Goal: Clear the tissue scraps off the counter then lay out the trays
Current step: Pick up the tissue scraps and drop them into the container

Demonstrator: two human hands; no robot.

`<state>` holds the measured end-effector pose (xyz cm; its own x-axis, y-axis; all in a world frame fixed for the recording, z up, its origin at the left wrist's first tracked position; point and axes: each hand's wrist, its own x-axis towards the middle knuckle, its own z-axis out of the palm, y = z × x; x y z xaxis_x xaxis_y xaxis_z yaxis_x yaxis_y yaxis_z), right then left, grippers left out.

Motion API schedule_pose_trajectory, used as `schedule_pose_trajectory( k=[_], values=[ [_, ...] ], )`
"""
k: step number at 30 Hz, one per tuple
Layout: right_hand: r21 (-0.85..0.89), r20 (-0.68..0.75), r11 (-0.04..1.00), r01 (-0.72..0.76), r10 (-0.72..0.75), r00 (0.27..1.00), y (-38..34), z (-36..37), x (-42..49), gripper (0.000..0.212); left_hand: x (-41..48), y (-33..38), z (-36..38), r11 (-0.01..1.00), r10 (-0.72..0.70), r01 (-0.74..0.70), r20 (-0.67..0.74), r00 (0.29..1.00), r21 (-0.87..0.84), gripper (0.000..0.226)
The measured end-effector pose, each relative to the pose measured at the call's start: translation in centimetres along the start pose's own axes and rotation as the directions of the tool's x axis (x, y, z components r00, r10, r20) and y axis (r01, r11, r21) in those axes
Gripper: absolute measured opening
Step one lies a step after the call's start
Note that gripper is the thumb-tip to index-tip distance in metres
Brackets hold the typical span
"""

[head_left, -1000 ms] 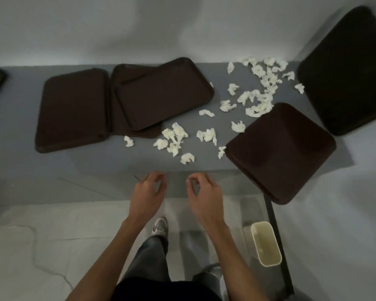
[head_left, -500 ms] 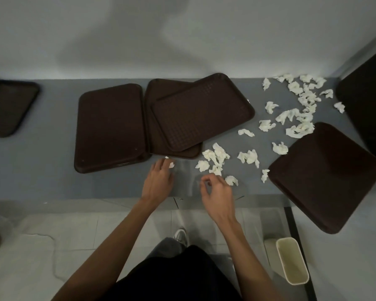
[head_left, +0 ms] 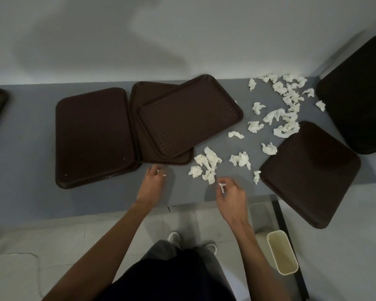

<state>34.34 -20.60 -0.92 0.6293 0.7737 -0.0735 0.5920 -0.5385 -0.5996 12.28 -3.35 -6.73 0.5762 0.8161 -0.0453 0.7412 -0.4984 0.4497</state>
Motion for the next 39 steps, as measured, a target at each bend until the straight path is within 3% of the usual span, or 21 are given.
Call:
schedule_pose_trajectory(
  k=[8, 13, 17, 25, 33, 39],
  values=[
    [-0.175, 0.115, 0.979, -0.108, 0.129, 0.985, 1.7, -0.3, 2.5, 0.048, 0.1, 1.2, -2.3, 0.973, -0.079, 0.075, -0.009, 0.997, -0.216, 0.016],
    [-0.262, 0.177, 0.965, -0.023, 0.071, 0.982, 2.1, 0.8, 2.4, 0.044, -0.2, 2.7, -3.2, 0.958, -0.071, 0.045, -0.081, 0.994, -0.284, 0.016],
    [-0.173, 0.170, 0.985, 0.010, 0.020, 0.985, 3.6, 1.8, 2.2, 0.022, -0.5, 4.9, -3.6, 0.945, -0.039, 0.005, -0.097, 0.995, -0.326, 0.016],
    [0.037, 0.061, 0.998, -0.060, 0.058, 0.996, 6.2, -1.7, -0.3, 0.029, -1.5, 12.9, -1.7, 0.926, 0.077, -0.093, -0.059, 0.995, -0.366, 0.016],
    [0.166, -0.123, 0.983, -0.080, 0.101, 0.987, 15.9, -7.7, -6.8, 0.019, -5.0, 23.1, 5.9, 0.910, 0.189, -0.153, 0.055, 0.980, -0.386, 0.012],
    [0.226, -0.084, 0.968, -0.104, 0.126, 0.988, 27.7, -12.3, -12.1, 0.019, -10.6, 32.5, 15.7, 0.914, 0.203, -0.136, 0.142, 0.969, -0.382, 0.017]
  ],
)
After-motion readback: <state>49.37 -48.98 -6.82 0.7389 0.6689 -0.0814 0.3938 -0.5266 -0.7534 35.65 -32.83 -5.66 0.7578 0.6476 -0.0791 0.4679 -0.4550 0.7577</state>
